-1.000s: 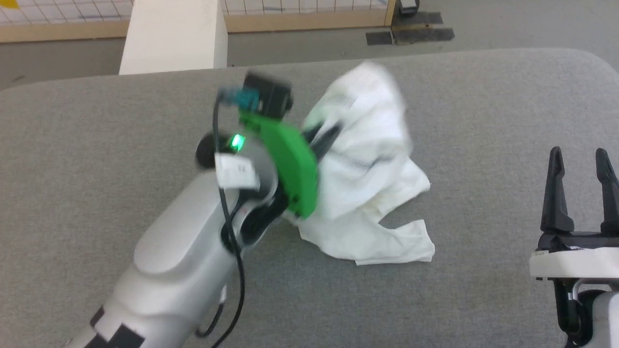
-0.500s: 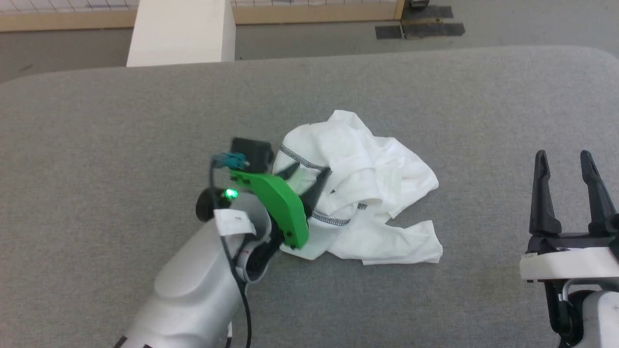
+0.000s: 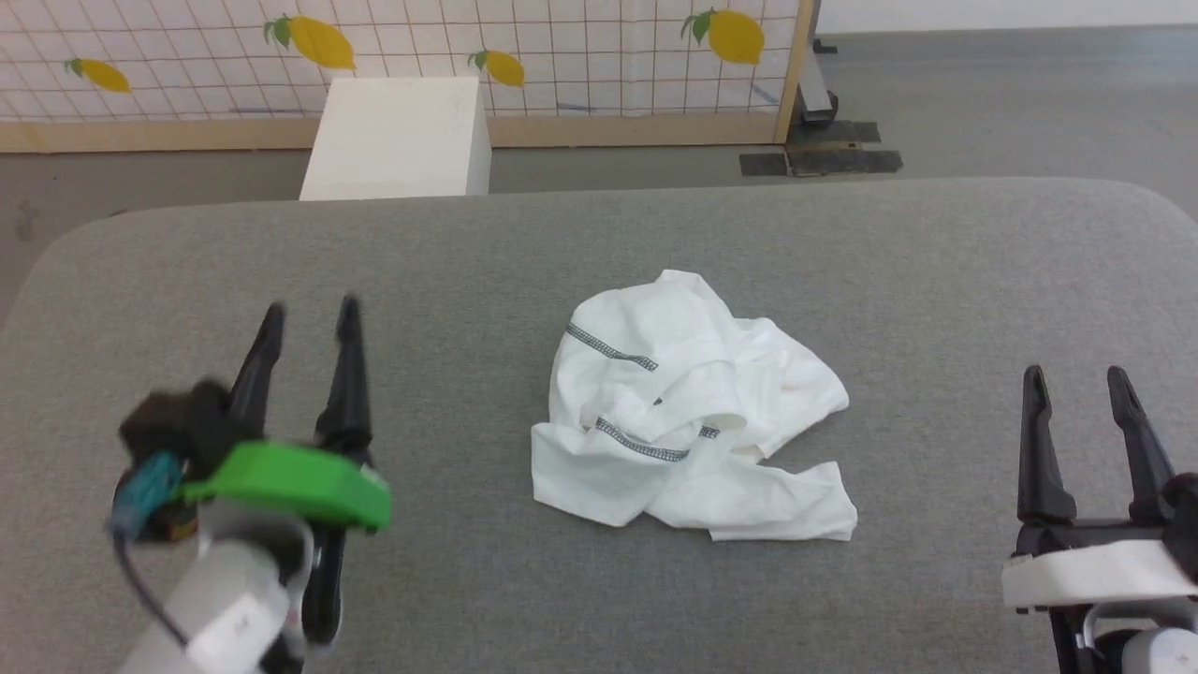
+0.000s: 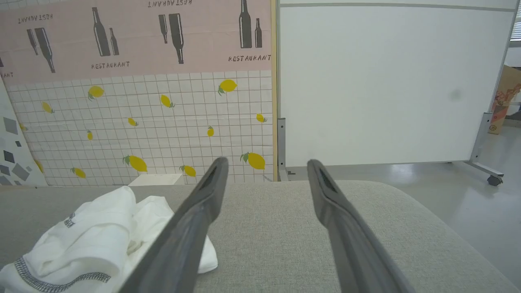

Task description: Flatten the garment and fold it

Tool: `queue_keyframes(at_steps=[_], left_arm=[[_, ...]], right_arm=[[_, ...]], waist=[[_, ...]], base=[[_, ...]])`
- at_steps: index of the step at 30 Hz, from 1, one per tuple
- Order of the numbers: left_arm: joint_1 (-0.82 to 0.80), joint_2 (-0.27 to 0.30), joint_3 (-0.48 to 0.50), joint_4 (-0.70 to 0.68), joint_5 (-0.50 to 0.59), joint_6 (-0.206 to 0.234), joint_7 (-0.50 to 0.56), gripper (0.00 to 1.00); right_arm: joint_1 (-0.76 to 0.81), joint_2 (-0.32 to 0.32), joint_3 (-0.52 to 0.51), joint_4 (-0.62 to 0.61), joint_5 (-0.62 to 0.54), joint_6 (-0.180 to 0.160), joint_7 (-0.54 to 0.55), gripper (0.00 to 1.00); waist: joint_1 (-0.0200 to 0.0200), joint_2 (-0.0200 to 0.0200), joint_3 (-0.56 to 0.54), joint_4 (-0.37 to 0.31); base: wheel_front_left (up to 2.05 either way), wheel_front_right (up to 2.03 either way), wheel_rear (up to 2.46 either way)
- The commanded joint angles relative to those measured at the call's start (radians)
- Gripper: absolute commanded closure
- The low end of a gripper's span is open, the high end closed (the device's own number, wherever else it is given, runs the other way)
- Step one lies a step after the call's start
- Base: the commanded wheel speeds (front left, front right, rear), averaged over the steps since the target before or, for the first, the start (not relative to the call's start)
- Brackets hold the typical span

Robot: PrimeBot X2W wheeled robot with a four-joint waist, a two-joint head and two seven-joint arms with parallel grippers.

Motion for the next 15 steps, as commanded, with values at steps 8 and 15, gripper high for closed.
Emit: queue_keyframes(at_steps=[8, 15], left_arm=[[0.31, -0.109, 0.148, -0.209, 0.238, 0.067, -0.015, 0.0], [0.368, -0.197, 0.216, -0.195, 0.318, -0.051, -0.015, 0.0]], right_arm=[[0.057, 0.0, 0.009, -0.004, 0.013, -0.002, -0.005, 0.0], [0.045, 0.0, 0.059, -0.028, -0.035, -0.002, 0.071, 0.0]], waist=[[0.0, 0.0, -0.005, 0.041], [0.0, 0.0, 0.011, 0.075]], base=[[0.0, 0.0, 0.0], [0.0, 0.0, 0.0]])
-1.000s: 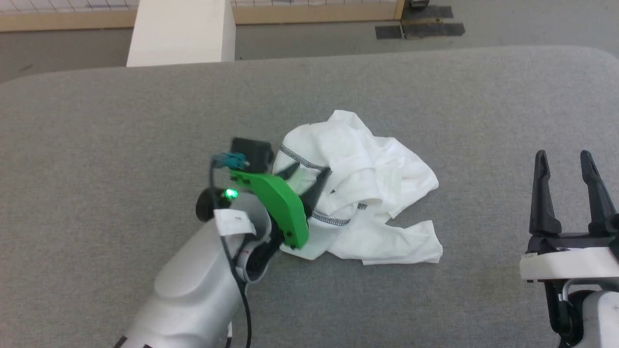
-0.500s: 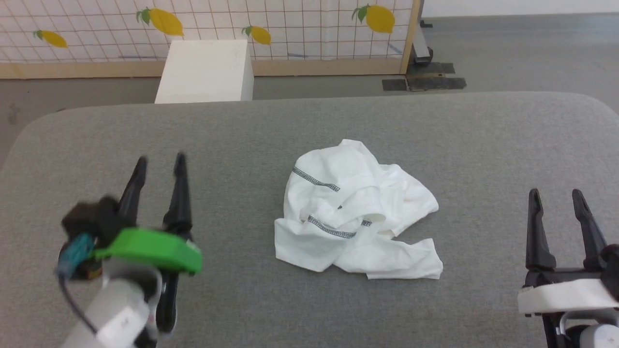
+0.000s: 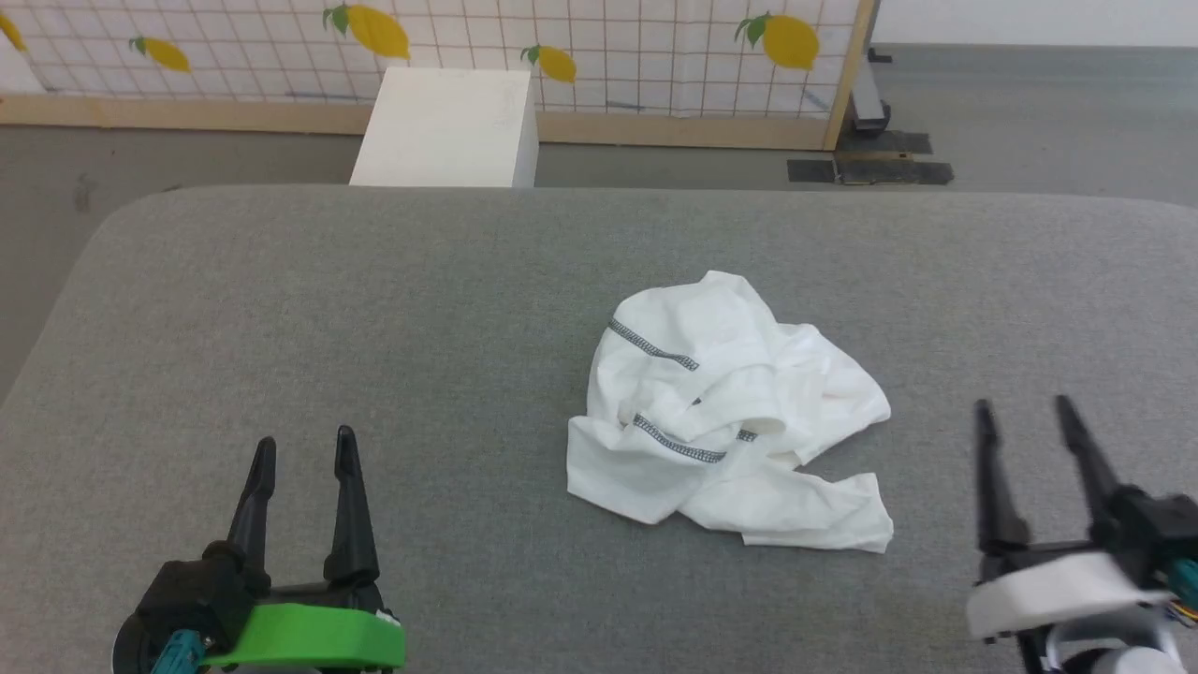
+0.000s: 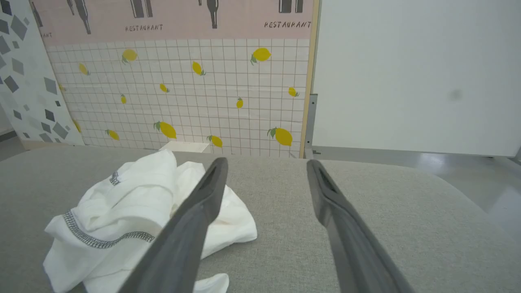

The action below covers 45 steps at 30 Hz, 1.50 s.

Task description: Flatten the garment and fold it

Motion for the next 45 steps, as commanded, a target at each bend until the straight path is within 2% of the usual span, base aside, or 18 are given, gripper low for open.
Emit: queue_keyframes(at_steps=[1, 4, 7, 11, 15, 19, 20, 22, 28, 33, 35, 36, 38, 42, 45], left_arm=[[-0.006, -0.015, 0.014, 0.006, 0.021, -0.02, -0.004, 0.0], [-0.024, -0.042, 0.033, 0.017, 0.049, -0.056, -0.004, 0.0], [-0.041, -0.075, 0.043, 0.036, 0.069, -0.091, -0.004, 0.0], [-0.062, -0.109, 0.056, 0.067, 0.09, -0.132, -0.004, 0.0], [-0.08, -0.133, 0.069, 0.094, 0.107, -0.166, -0.004, 0.0], [-0.092, -0.148, 0.08, 0.115, 0.126, -0.19, -0.004, 0.0], [-0.094, -0.151, 0.084, 0.12, 0.13, -0.195, -0.004, 0.0], [-0.097, -0.157, 0.091, 0.128, 0.135, -0.202, -0.004, 0.0], [-0.082, -0.166, 0.119, 0.147, 0.144, -0.21, -0.004, 0.0], [-0.061, -0.169, 0.14, 0.148, 0.149, -0.211, -0.004, 0.0], [-0.055, -0.17, 0.146, 0.145, 0.152, -0.213, -0.005, 0.0], [-0.048, -0.171, 0.156, 0.139, 0.157, -0.216, -0.005, 0.0], [-0.05, -0.171, 0.158, 0.137, 0.159, -0.221, -0.005, 0.0], [-0.056, -0.171, 0.156, 0.141, 0.165, -0.232, -0.005, 0.0], [-0.06, -0.171, 0.154, 0.15, 0.17, -0.239, -0.005, 0.0]], right_arm=[[-0.015, 0.001, 0.024, -0.003, -0.015, -0.002, 0.048, 0.0], [-0.037, -0.005, 0.077, 0.011, -0.027, -0.002, 0.203, 0.0], [-0.054, -0.061, 0.139, 0.034, -0.008, -0.002, 0.384, 0.0], [-0.069, -0.13, 0.174, 0.044, 0.025, -0.002, 0.552, 0.0], [-0.068, -0.163, 0.18, 0.067, 0.047, -0.002, 0.676, 0.0], [-0.062, -0.18, 0.219, 0.085, 0.091, -0.002, 0.755, 0.0], [-0.062, -0.186, 0.235, 0.086, 0.107, -0.002, 0.772, 0.42], [-0.066, -0.185, 0.235, 0.079, 0.123, -0.002, 0.777, 1.0], [-0.1, -0.209, 0.223, 0.015, 0.129, -0.002, 0.745, 1.0], [-0.162, -0.265, 0.134, -0.047, 0.107, -0.002, 0.718, 1.0], [-0.18, -0.305, 0.076, -0.061, 0.092, -0.002, 0.724, 1.0], [-0.19, -0.363, -0.048, -0.059, 0.067, -0.002, 0.738, 1.0], [-0.179, -0.404, -0.135, -0.041, 0.04, -0.002, 0.741, 1.0], [-0.131, -0.451, -0.3, 0.032, -0.019, -0.002, 0.722, 1.0], [-0.094, -0.446, -0.371, 0.099, -0.053, -0.002, 0.693, 1.0]], waist=[[0.0, 0.0, 0.015, 0.013], [0.0, 0.0, 0.038, 0.027], [0.0, 0.0, 0.068, 0.047], [0.0, 0.0, 0.112, 0.078], [0.0, 0.0, 0.143, 0.112], [0.0, 0.0, 0.157, 0.14], [0.0, 0.0, 0.158, 0.144], [0.0, 0.0, 0.155, 0.148], [0.0, 0.0, 0.106, 0.125], [0.0, 0.0, 0.064, 0.084], [0.0, 0.0, 0.057, 0.071], [0.0, 0.0, 0.058, 0.056], [0.0, 0.0, 0.065, 0.054], [0.0, 0.0, 0.087, 0.061], [0.0, 0.0, 0.103, 0.071]], base=[[0.0, 0.0, 0.0], [0.0, 0.0, 0.0], [0.0, 0.0, 0.0], [0.0, 0.0, 0.0], [0.0, 0.0, 0.0], [0.0, 0.0, 0.0], [0.0, 0.0, 0.0], [0.0, 0.0, 0.0], [0.0, 0.0, 0.0], [0.0, 0.0, 0.0], [0.0, 0.0, 0.0], [0.0, 0.0, 0.0], [0.0, 0.0, 0.0], [0.0, 0.0, 0.0], [0.0, 0.0, 0.0]])
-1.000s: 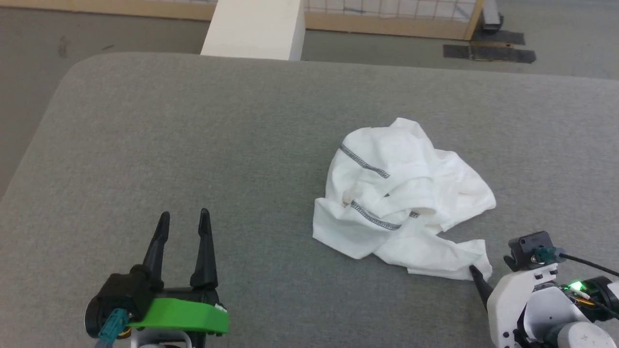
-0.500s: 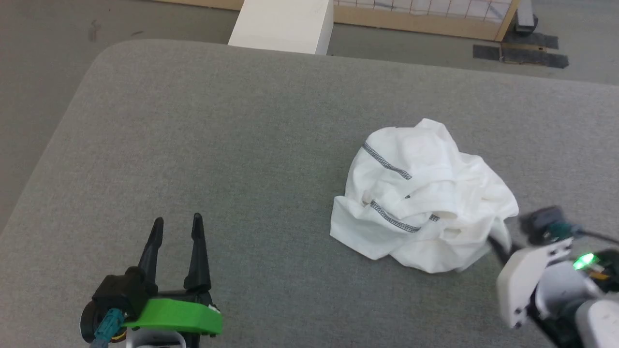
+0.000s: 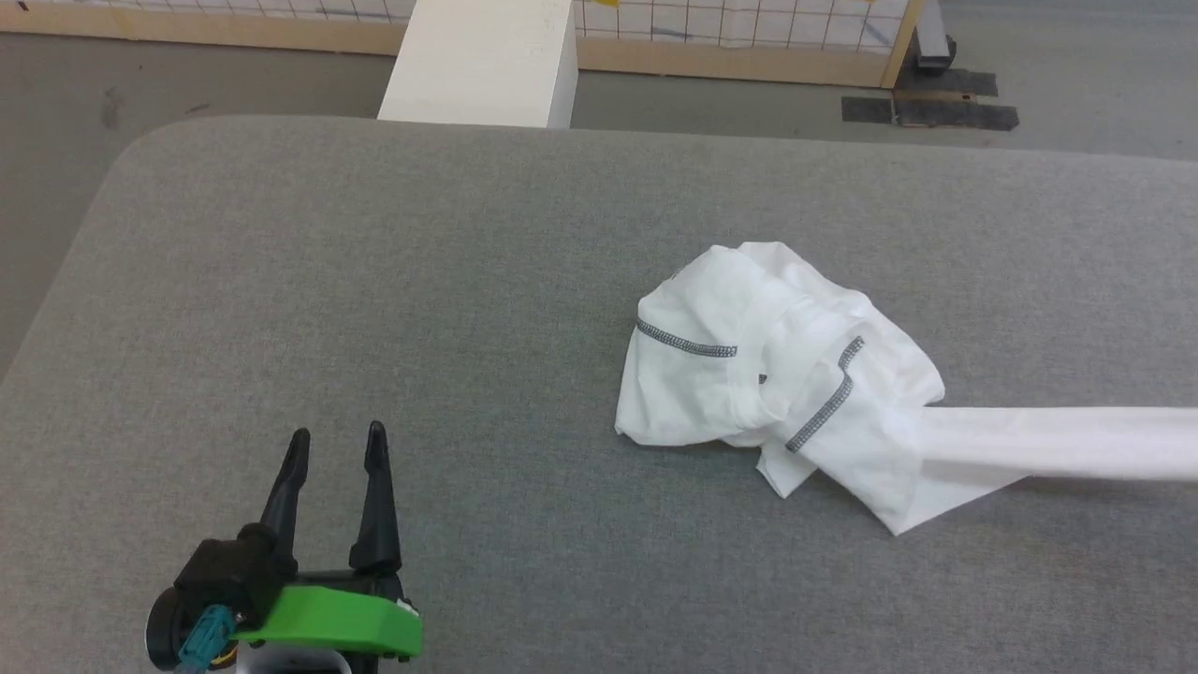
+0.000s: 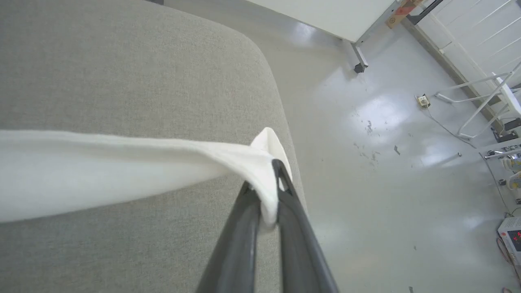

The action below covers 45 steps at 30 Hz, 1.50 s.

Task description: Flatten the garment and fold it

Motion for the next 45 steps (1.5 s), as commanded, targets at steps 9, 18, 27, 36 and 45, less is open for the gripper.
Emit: queue_keyframes(at_steps=[9, 18, 27, 36, 45], left_arm=[[-0.017, 0.002, -0.003, 0.037, 0.022, -0.029, -0.004, 0.0], [-0.001, -0.001, -0.007, 0.038, 0.012, -0.029, -0.004, 0.0], [-0.018, -0.004, -0.014, 0.027, -0.003, -0.025, -0.004, 0.0], [-0.052, -0.004, -0.008, 0.037, 0.003, -0.033, -0.004, 0.0], [-0.045, -0.005, 0.008, 0.029, 0.005, -0.031, -0.004, 0.0]], right_arm=[[-0.071, 0.148, 0.005, 0.198, -0.074, -0.002, -0.175, 0.0], [-0.106, 0.164, 0.252, 0.069, 0.125, -0.002, -0.065, 0.0], [-0.018, 0.197, 0.405, -0.055, 0.293, -0.002, 0.198, 0.0], [-0.036, 0.162, 0.52, 0.07, 0.236, -0.002, 0.19, 1.0], [-0.206, 0.08, 0.48, -0.026, 0.201, -0.002, 0.056, 1.0]], waist=[[0.0, 0.0, 0.019, 0.009], [0.0, 0.0, -0.018, -0.009], [0.0, 0.0, 0.033, 0.015], [0.0, 0.0, 0.074, 0.039], [0.0, 0.0, 0.068, 0.026]], base=[[0.0, 0.0, 0.0], [0.0, 0.0, 0.0], [0.0, 0.0, 0.0], [0.0, 0.0, 0.0], [0.0, 0.0, 0.0]])
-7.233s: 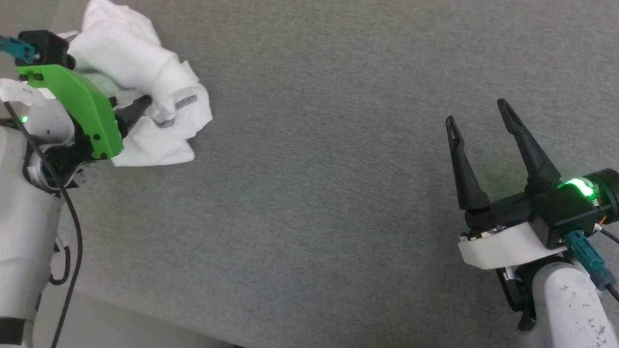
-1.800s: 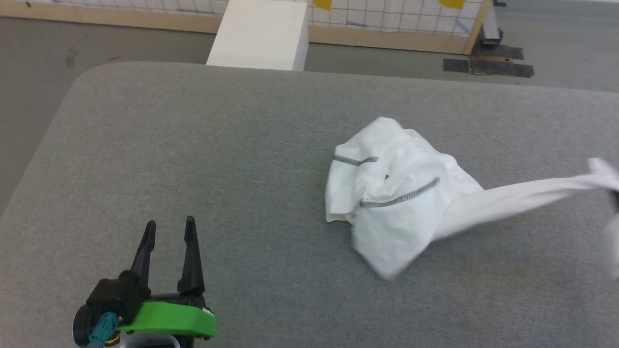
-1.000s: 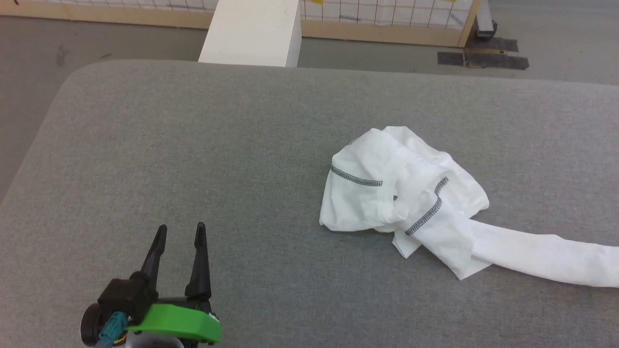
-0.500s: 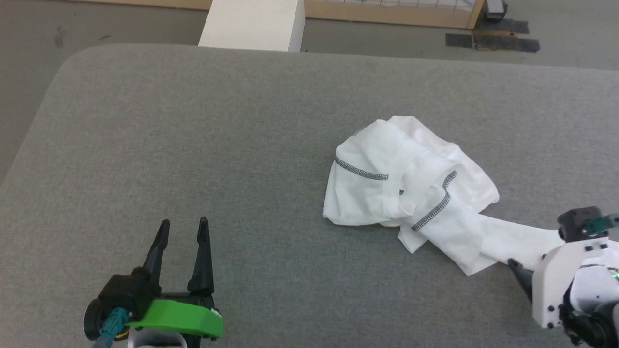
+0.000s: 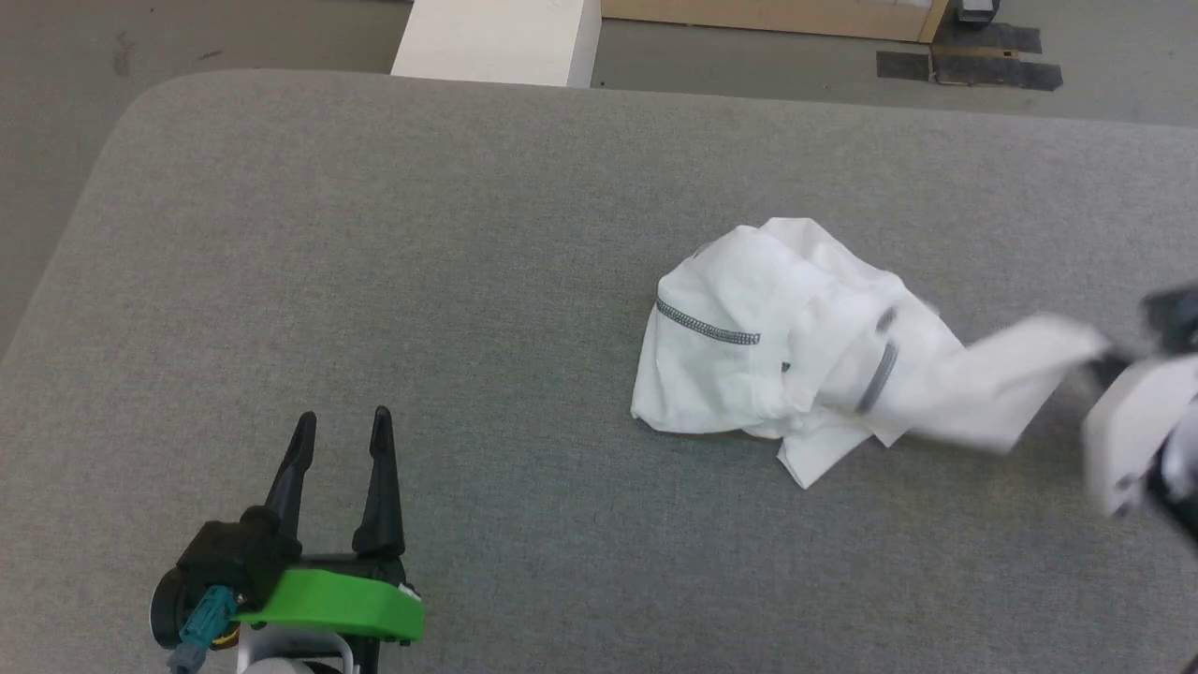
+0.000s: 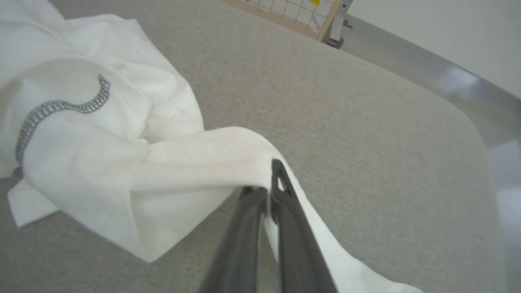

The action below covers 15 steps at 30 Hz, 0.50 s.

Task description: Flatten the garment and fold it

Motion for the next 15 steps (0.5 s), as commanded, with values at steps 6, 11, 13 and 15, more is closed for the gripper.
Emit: queue_keyframes(at_steps=[6, 11, 13, 15], left_arm=[[-0.024, -0.005, -0.003, -0.014, 0.0, -0.005, -0.004, 0.0], [-0.05, -0.005, -0.019, -0.003, -0.009, -0.007, -0.004, 0.0], [-0.061, -0.005, -0.027, 0.001, -0.012, -0.009, -0.004, 0.0], [-0.071, -0.005, -0.035, 0.006, -0.014, -0.009, -0.004, 0.0]], right_arm=[[-0.133, -0.161, -0.131, -0.04, -0.084, -0.002, 0.01, 1.0], [-0.137, -0.243, -0.327, 0.076, -0.23, -0.002, -0.014, 1.0], [-0.119, -0.225, -0.371, 0.119, -0.28, -0.002, -0.027, 1.0], [-0.101, -0.187, -0.39, 0.158, -0.303, -0.002, -0.034, 1.0]], waist=[[0.0, 0.0, 0.054, 0.021], [0.0, 0.0, 0.114, 0.056], [0.0, 0.0, 0.132, 0.068], [0.0, 0.0, 0.145, 0.075]], base=[[0.0, 0.0, 0.0], [0.0, 0.0, 0.0], [0.0, 0.0, 0.0], [0.0, 0.0, 0.0]])
